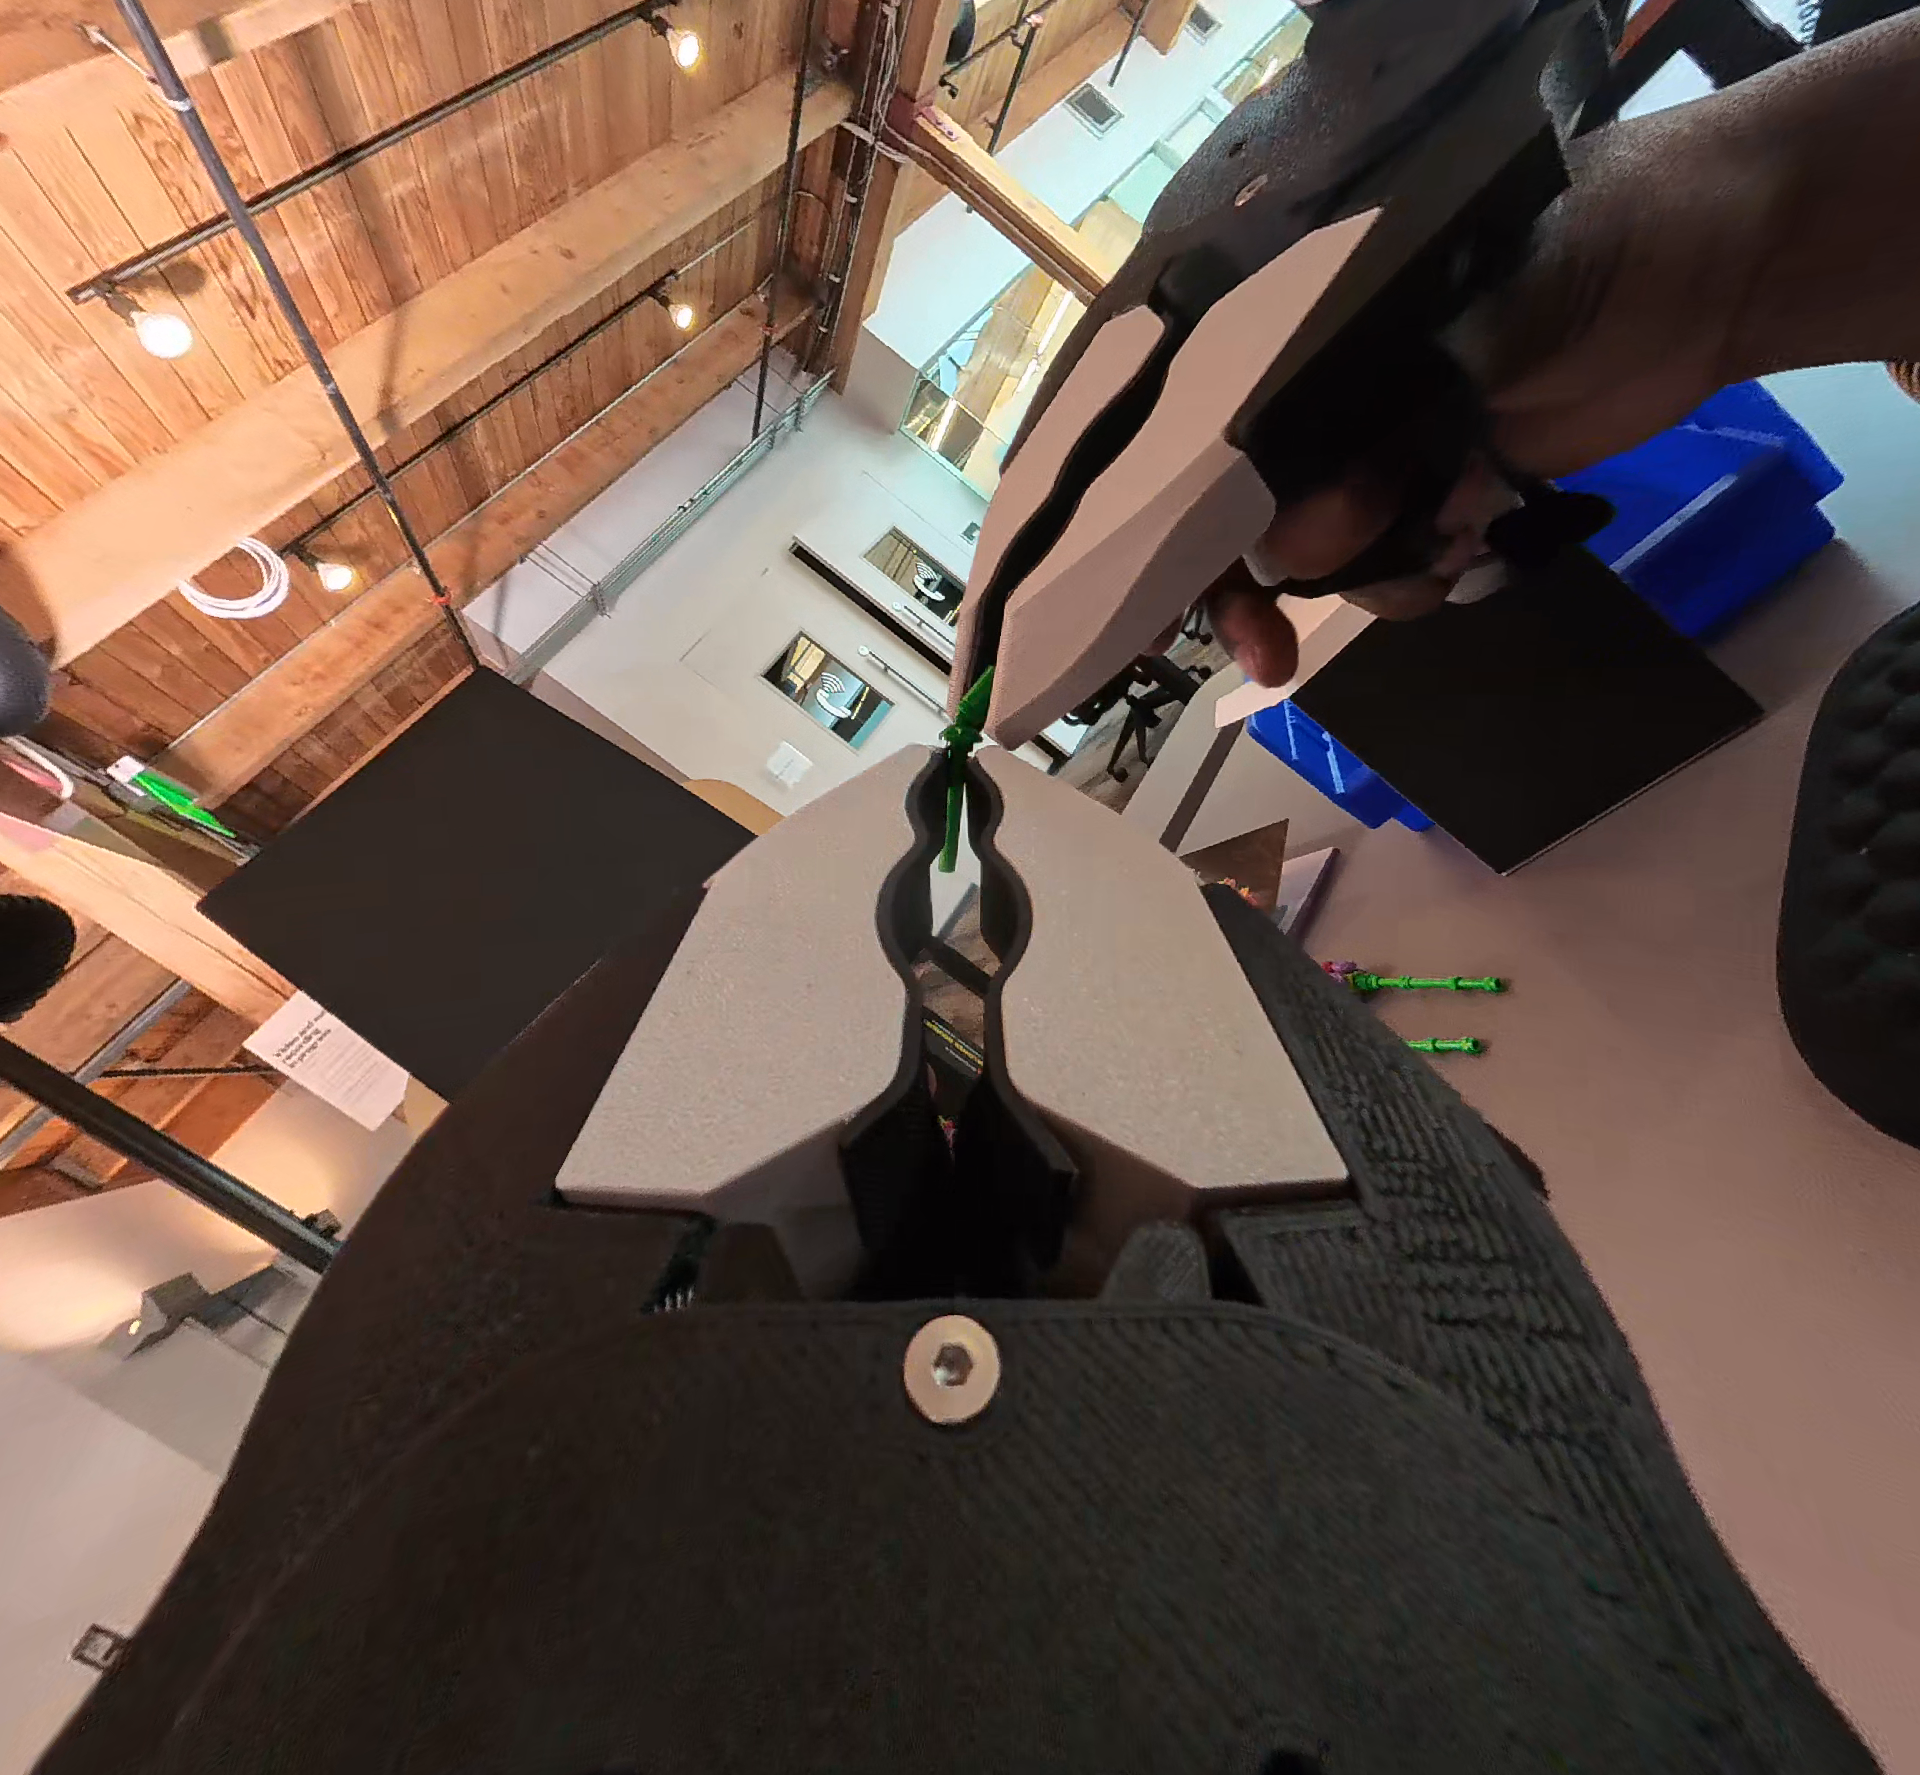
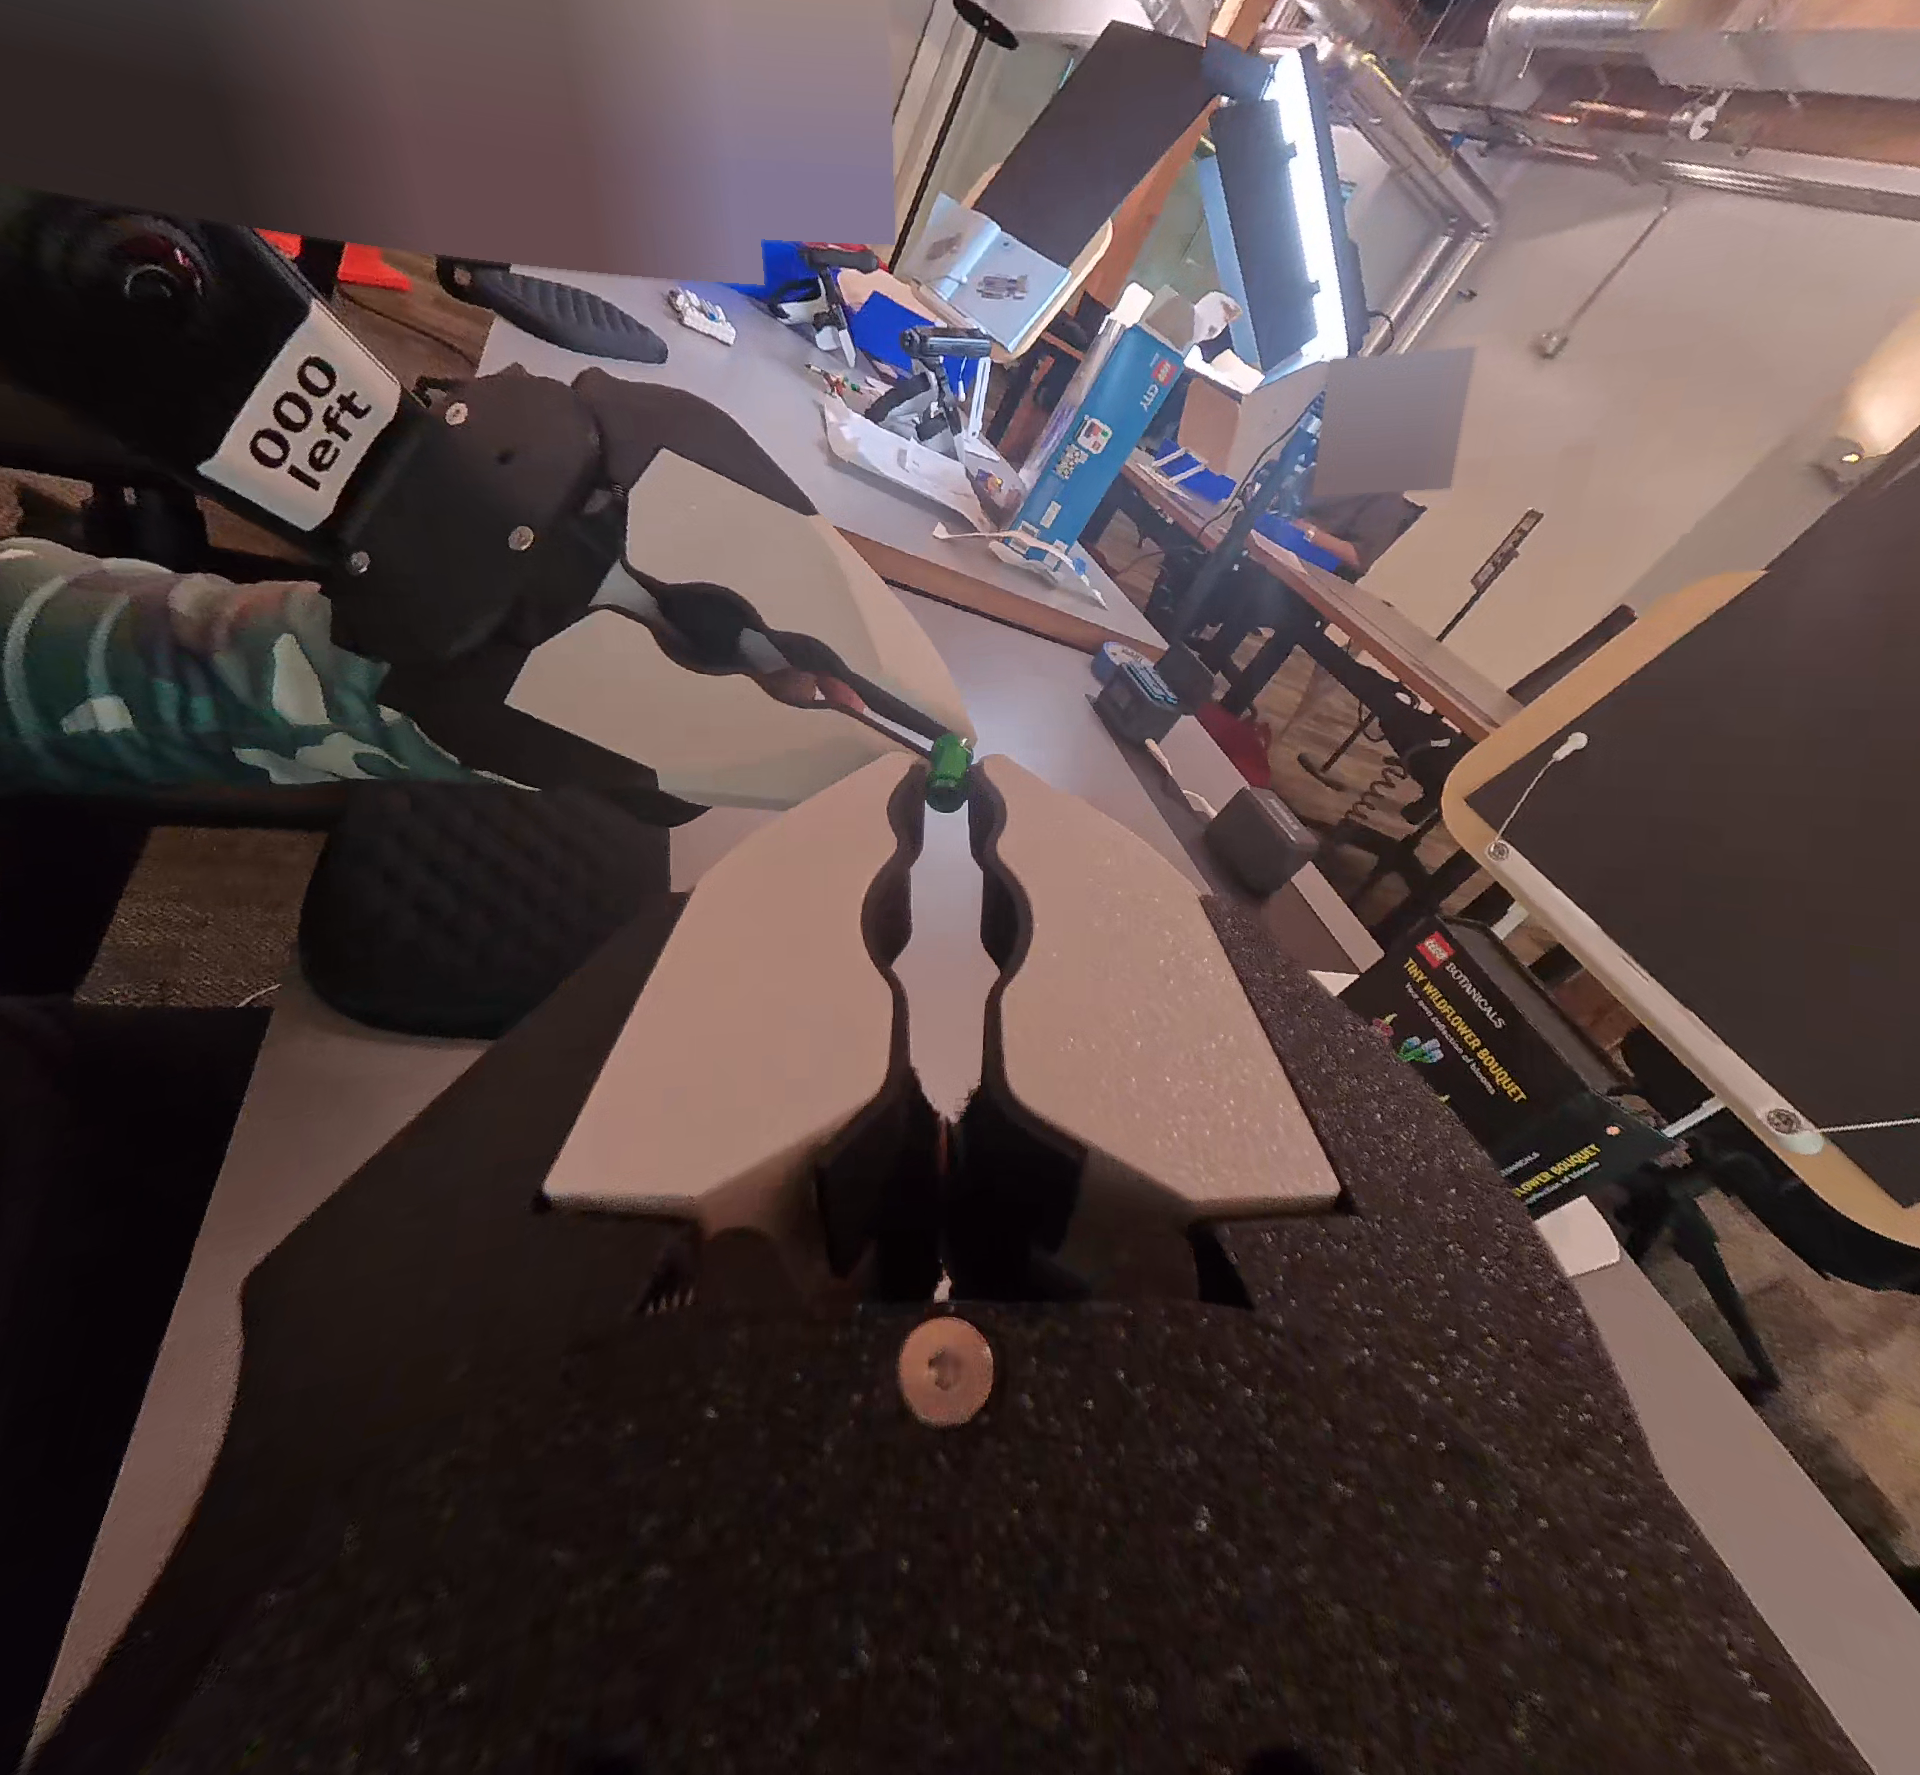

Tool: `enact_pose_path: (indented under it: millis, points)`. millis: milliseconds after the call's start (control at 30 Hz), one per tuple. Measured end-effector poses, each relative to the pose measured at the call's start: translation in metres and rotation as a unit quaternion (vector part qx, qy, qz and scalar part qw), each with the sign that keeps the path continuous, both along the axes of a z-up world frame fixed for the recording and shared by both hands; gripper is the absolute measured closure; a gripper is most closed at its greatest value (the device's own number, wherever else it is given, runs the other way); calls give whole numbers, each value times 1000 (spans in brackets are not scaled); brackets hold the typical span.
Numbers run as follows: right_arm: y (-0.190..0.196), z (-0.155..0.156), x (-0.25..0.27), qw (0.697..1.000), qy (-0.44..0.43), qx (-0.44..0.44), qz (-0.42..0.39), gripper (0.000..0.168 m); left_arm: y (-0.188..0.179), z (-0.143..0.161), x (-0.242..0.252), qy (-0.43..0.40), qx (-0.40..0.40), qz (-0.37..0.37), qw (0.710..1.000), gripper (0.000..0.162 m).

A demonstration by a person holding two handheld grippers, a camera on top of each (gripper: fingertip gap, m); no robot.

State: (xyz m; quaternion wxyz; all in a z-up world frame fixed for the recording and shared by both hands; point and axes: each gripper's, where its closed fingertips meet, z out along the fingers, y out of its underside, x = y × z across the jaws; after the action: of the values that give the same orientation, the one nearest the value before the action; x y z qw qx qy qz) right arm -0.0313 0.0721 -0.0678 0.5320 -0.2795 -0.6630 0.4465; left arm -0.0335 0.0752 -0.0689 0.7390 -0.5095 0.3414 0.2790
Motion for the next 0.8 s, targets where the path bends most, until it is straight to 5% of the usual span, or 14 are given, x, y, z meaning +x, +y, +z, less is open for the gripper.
enact_pose_path:
  millis: [167,300,800]
  points:
    - [3,-4,-2,1000,-18,4,-12,161,3,-4,-2,-1,-18,1,1000,156]
    - [4,-10,-4,999,-43,-10,-14,161,4,-4,-8,46,-10,37,998,136]
    - [-6,-24,-2,981,-127,-137,60,161,5,-21,0,167,-25,50,984,154]
